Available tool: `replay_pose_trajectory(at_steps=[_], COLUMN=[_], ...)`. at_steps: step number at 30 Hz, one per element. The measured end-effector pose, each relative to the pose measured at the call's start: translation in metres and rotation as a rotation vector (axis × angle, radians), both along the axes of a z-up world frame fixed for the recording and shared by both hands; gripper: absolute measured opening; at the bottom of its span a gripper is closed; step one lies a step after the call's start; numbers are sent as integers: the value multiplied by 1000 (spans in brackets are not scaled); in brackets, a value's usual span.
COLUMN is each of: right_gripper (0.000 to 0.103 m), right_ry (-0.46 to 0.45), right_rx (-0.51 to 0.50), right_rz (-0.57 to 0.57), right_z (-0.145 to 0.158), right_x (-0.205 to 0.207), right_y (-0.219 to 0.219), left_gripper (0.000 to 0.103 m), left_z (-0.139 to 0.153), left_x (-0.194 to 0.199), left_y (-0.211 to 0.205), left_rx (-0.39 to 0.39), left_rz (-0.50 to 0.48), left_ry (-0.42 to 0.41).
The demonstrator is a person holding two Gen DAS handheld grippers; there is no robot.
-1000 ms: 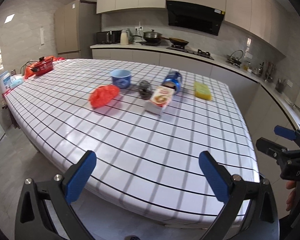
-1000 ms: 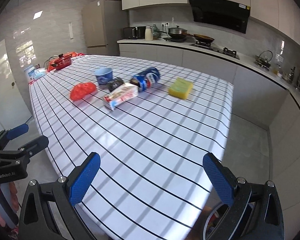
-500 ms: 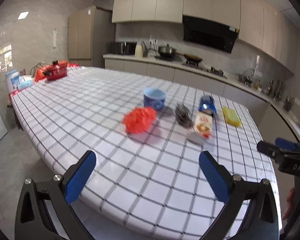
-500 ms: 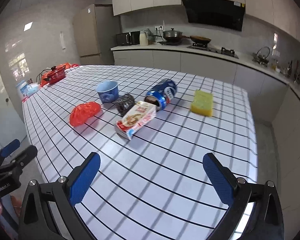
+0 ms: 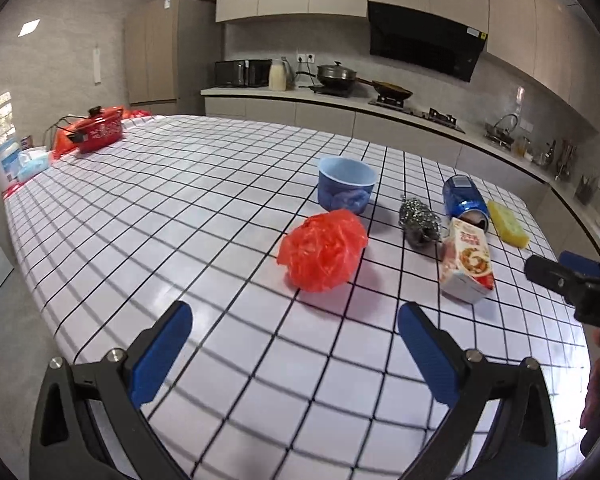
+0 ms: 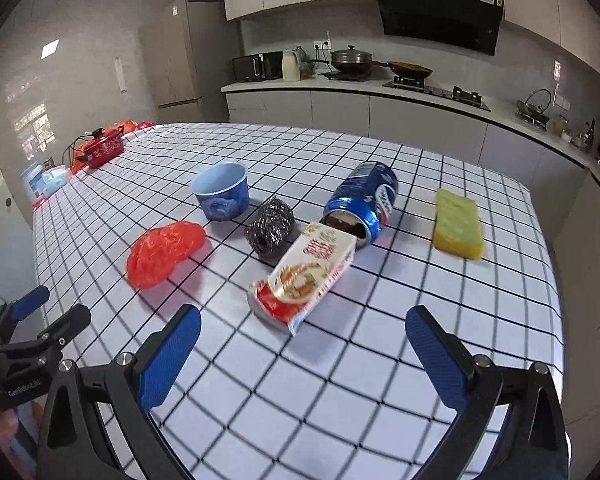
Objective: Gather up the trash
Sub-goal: 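Grasp the red plastic bag with the left gripper while the right grasps the nut-milk carton, then carry the red bag and nut-milk carton over the black bin and open both grippers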
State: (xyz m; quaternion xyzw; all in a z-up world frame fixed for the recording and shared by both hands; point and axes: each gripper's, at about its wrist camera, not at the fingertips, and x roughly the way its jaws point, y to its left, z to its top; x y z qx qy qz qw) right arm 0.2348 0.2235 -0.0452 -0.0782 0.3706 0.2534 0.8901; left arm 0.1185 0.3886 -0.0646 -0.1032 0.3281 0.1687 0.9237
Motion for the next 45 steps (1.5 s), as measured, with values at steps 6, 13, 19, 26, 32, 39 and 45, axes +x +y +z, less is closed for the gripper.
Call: replay_pose_trajectory(at_steps=[6, 13, 19, 26, 32, 39, 45], right_gripper=[92, 80, 59, 52, 53, 52, 52], right_ry=[49, 114, 182, 170, 192, 150, 115], right_rx=[-22, -39, -26, -37, -55, -22, -2], right_rz=[-9, -44, -56, -3, 15, 15, 7], right_z=[-22, -43, -62, -61, -67, -52, -32], right_x=[28, 67, 91, 78, 84, 67, 53], right_y=[29, 49, 51, 42, 45, 27, -1], left_gripper=[103, 102, 101, 61, 58, 35, 35], left_z=[-11, -19, -30, -36, -40, -27, -12], left_x=[31, 69, 98, 99, 106, 89, 75], left_y=[17, 31, 29, 24, 20, 11, -15], left_rx=[-35, -63, -70, -122, -141, -136, -116], left_rz=[-33, -82, -139, -197, -214, -210, -236], left_ry=[25, 52, 110, 114, 138, 86, 73])
